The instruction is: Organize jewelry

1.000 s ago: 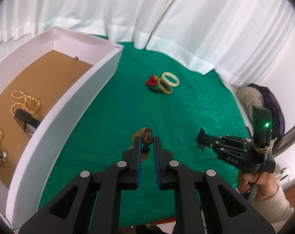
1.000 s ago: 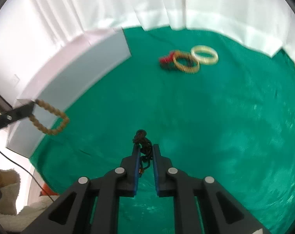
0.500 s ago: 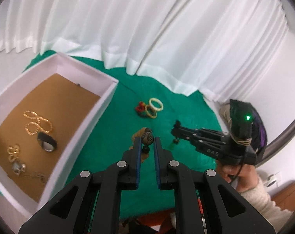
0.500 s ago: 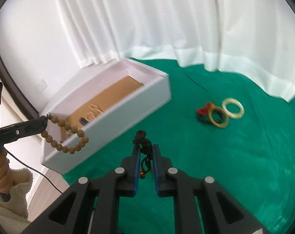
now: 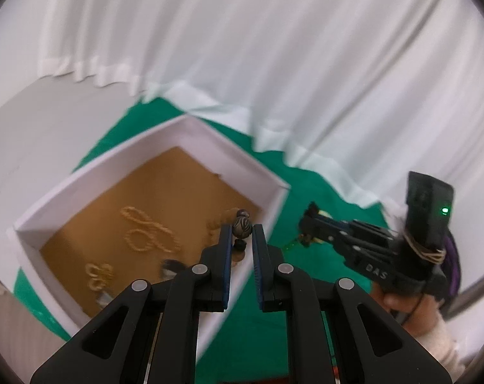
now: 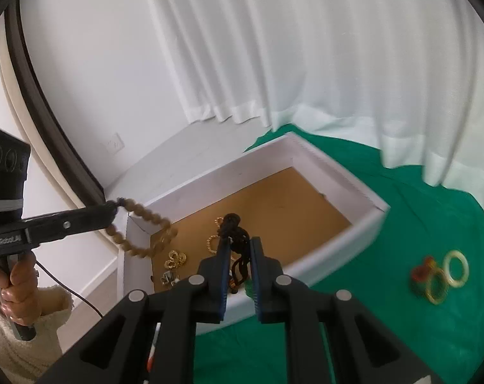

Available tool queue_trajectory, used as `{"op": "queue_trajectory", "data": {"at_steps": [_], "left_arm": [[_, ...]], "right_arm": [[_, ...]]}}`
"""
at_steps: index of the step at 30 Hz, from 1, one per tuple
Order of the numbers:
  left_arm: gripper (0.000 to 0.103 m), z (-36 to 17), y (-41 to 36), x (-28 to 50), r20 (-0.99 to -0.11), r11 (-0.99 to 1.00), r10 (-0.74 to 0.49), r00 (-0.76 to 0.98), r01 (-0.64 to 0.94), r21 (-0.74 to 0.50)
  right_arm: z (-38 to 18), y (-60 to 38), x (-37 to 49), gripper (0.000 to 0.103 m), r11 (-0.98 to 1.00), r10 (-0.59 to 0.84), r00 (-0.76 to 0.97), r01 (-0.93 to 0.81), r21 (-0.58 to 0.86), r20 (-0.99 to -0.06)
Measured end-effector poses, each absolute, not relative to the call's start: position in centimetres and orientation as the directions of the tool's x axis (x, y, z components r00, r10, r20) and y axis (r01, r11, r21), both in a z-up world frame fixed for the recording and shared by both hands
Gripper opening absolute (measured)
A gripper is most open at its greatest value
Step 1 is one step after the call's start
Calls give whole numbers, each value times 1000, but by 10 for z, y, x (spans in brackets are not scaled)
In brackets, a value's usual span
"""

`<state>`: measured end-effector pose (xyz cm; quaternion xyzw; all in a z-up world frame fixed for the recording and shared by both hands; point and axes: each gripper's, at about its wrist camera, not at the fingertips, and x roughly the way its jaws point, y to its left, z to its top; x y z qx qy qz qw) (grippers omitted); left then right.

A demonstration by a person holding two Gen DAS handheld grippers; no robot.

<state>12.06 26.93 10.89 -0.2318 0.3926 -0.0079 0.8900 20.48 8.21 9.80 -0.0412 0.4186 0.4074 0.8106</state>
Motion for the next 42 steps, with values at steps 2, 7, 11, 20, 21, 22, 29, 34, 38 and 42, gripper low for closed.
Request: {"op": "queue_trajectory", "data": {"at_steps": [2,7,11,20,21,22,29,34,38,42], "left_arm": [[10,92,286,127,-719,884,-167,674,-221,-413],[10,49,321,131,-779,863,-112,616,-329,-383],[10,13,339,132,-826,845,-80,558,-402,-353],[27,-23,338,131,-872,864,-4,489,-437,-249],[50,-24,337,129,-872,865,8,490,-441,-240],[69,-23,337,127,-868,864,23,496,-447,-232],[82,-3,318,111,-830,878,73,553,-430,-209],[85,18,284,102,-800,913,73,595,-364,-187],[87,35,244,97,-775,940,23,632,-277,-198],[88,48,201,95,-752,961,-40,658,-180,-210]], "right_arm": [[84,105,215,12,665,605,304,-701,258,-736],[51,147,231,12,669,548,288,-715,205,-785],[29,164,240,12,689,492,296,-707,159,-819],[3,162,237,56,725,463,290,-668,169,-837],[4,159,235,63,728,466,298,-664,169,-833],[4,157,234,63,730,467,303,-662,169,-831],[15,121,224,77,769,453,392,-626,129,-801],[11,81,216,78,804,412,444,-588,89,-796],[1,43,210,78,830,382,457,-553,81,-803],[-14,-3,204,78,866,328,467,-495,64,-821]]}}
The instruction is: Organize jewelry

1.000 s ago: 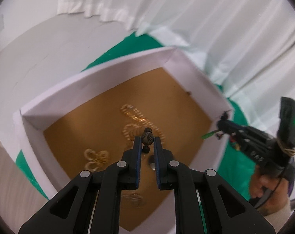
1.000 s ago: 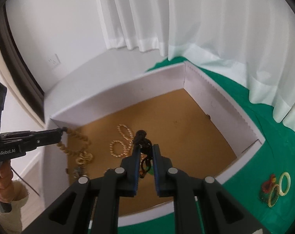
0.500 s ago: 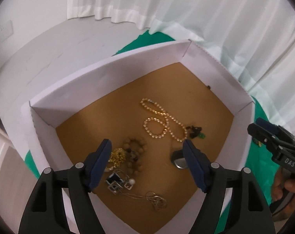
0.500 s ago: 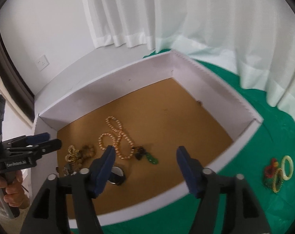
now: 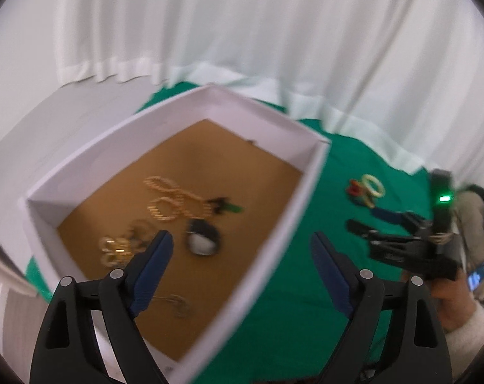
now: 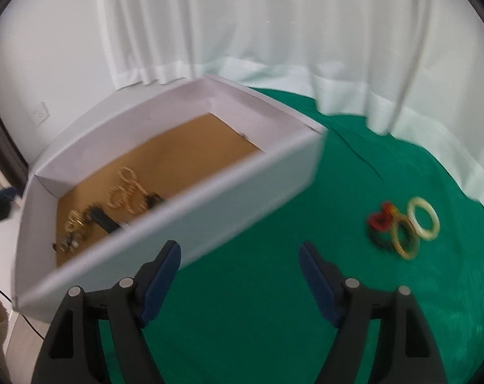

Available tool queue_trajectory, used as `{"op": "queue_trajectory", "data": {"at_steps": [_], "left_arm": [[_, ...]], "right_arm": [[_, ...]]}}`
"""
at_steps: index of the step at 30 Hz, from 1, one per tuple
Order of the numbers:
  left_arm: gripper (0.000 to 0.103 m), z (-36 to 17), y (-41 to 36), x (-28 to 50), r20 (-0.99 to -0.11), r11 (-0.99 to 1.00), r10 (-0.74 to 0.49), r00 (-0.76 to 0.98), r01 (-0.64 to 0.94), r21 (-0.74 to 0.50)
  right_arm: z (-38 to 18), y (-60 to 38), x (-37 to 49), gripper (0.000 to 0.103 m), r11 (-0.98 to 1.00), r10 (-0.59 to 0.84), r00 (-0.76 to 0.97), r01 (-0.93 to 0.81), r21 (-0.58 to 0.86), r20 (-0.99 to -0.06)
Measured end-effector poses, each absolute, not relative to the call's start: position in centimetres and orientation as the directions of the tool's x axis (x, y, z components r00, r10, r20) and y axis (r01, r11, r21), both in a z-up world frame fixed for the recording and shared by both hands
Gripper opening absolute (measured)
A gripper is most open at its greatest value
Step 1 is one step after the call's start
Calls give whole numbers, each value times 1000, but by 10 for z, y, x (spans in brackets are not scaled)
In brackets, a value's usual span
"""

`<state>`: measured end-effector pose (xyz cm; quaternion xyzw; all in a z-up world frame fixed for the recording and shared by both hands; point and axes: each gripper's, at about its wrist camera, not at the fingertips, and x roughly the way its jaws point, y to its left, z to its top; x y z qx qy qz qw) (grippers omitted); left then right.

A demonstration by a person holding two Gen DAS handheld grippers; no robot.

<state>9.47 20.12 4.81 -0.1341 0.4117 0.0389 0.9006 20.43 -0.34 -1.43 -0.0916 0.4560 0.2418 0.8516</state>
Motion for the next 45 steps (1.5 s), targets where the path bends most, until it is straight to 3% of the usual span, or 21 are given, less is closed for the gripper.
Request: {"op": "queue_trajectory", "data": {"at_steps": [8,15,32,45], "left_arm": [[92,55,119,94,-723,968,-183,666,-5,-250],[93,23,61,109,-763,964,-239,601,53,-261],[93,-46,17,144,-841,983,-170,514,31,-180],[93,-73,-7,206,-867,977,-211,452,88,-192]], "right_arm": [[-36,-89,189,78,920,218,483,-391,13,-848],[-52,-153,179,78,960,144,493,-279,1,-858],[-77,-228,147,78,990,55,532,-139,-23,-845],[-82,-250,120,78,995,48,538,-97,-5,-841]]}}
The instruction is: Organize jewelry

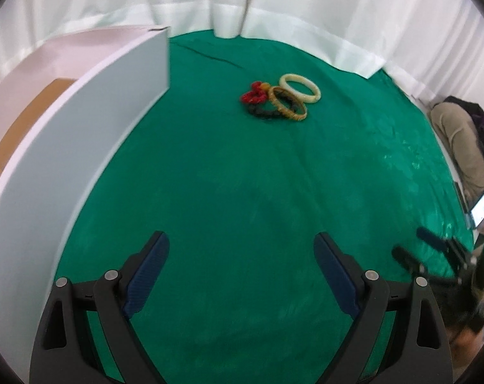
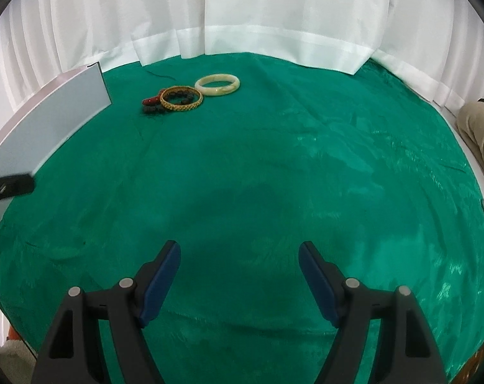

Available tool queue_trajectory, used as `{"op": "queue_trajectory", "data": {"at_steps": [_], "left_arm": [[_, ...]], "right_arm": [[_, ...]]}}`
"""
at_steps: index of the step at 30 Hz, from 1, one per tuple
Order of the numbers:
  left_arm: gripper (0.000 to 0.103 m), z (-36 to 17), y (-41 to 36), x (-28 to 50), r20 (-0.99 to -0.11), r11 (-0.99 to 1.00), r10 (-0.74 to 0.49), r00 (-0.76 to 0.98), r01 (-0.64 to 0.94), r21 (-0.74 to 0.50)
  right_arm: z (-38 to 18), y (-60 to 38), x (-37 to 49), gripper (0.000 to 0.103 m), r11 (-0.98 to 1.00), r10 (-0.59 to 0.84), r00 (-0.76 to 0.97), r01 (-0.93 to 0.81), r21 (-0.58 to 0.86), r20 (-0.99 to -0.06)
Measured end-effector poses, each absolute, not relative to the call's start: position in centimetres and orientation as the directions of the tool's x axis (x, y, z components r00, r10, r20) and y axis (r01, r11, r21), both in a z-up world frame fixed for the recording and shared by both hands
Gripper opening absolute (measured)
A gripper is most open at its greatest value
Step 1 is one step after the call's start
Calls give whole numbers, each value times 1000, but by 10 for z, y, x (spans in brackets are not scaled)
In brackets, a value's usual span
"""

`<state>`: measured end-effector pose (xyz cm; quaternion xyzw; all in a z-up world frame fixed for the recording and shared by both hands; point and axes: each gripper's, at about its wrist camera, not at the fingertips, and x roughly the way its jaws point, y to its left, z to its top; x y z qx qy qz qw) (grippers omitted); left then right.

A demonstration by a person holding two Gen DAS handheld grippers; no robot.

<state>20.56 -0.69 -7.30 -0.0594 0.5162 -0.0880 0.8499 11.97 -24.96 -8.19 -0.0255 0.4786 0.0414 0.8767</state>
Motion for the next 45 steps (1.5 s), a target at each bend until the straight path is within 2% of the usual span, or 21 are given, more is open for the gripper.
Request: {"op": "queue_trajectory", "data": {"at_steps": [6,14,21,26,28,31,35,36,38,39,40,45], "left_arm": [[93,-74,-28,287,-844,972,-235,482,112,-207],[93,-97,-69,393,-851,983,-148,503,166,-73],[93,-141,-67,415,-882,994,-81,463,108,-35],[93,-144,-68,410,-871,988,-84,484,155,-8],[78,-141,-64,407,-864,986,-91,495,167,-9],[64,-138,-56,407,-862,989,-91,498,149,-18],[64,-139,-50,402,-855,993,-67,514,120,-6],[60,-139,-51,399,-853,992,-69,518,125,-4],[40,-139,-57,393,-849,988,-90,520,156,-9],[25,-139,-61,389,-849,984,-95,520,180,0],[18,-137,-63,385,-849,980,-100,519,199,6],[17,-134,-65,344,-844,958,-127,521,286,33]], "right_arm": [[-77,-250,112,78,996,70,544,-89,26,-836],[-69,-249,96,78,994,97,552,-99,50,-828],[-70,-254,90,78,993,110,547,-90,72,-830],[-72,-259,90,78,993,115,545,-77,87,-830],[-72,-259,90,78,993,119,545,-74,93,-830],[-71,-258,90,78,992,124,550,-75,99,-826],[-69,-256,86,78,991,133,551,-88,101,-824],[-69,-255,86,78,991,132,552,-91,98,-823],[-69,-254,86,78,991,132,551,-91,98,-824],[-69,-254,86,78,991,134,550,-90,101,-824],[-69,-254,86,78,991,134,550,-89,102,-824],[-69,-253,86,78,991,136,553,-90,103,-822]]}}
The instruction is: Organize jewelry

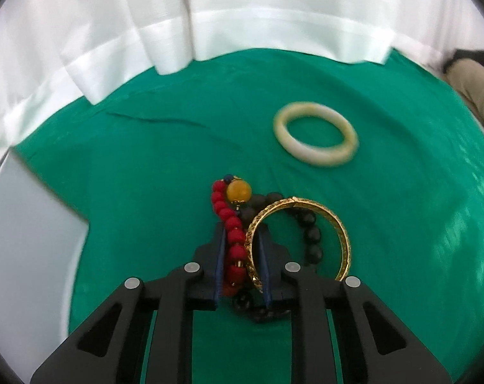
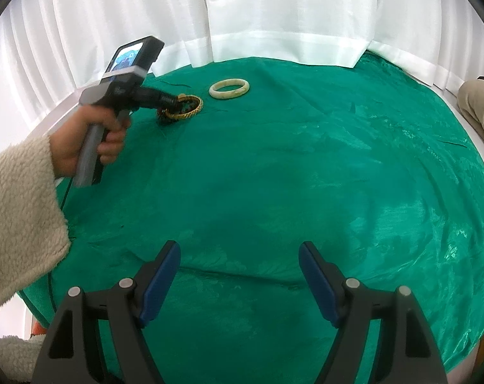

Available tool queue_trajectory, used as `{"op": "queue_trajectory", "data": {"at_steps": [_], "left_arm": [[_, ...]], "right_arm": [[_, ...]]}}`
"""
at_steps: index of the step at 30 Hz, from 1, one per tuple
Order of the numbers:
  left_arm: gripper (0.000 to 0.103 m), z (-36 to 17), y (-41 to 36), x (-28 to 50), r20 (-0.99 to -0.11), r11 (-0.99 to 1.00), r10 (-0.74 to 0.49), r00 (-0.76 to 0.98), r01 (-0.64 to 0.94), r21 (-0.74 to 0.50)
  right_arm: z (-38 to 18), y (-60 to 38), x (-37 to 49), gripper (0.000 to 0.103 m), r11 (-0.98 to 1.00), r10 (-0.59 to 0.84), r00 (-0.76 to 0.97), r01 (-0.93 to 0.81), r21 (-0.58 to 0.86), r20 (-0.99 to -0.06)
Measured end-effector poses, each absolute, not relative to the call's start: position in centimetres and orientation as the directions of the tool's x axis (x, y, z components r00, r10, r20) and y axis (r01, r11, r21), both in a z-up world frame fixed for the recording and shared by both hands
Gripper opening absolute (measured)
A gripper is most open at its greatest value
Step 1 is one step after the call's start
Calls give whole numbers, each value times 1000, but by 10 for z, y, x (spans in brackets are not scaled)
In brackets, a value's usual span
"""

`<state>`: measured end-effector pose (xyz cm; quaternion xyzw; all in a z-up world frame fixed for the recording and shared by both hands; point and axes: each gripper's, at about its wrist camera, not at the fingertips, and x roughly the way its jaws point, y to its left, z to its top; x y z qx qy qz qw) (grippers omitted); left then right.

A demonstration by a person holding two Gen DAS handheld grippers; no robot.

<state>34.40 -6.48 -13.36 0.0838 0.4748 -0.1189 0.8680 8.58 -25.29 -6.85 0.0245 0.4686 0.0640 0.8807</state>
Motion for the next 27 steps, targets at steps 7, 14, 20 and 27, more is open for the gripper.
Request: {"op": "queue_trajectory", "data": {"at_steps": [7,14,20,27], "left_arm": [[20,-126,-37,249,-853,949,-193,484,313,-37],[62,-106,4,174,-845,950,-256,469,282,-131],[62,-98,29,155,-831,958,-267,488,231,-172],[62,-98,32,139,-824,968,-238,514,197,-156]], "right_arm": [[-70,-251,78,78,991,136,558,-87,105,-819],[-74,-246,73,78,991,133,537,-86,102,-833],[-69,-228,82,78,983,184,535,-121,141,-825],[-72,-179,124,78,921,383,460,-251,296,-801]]}}
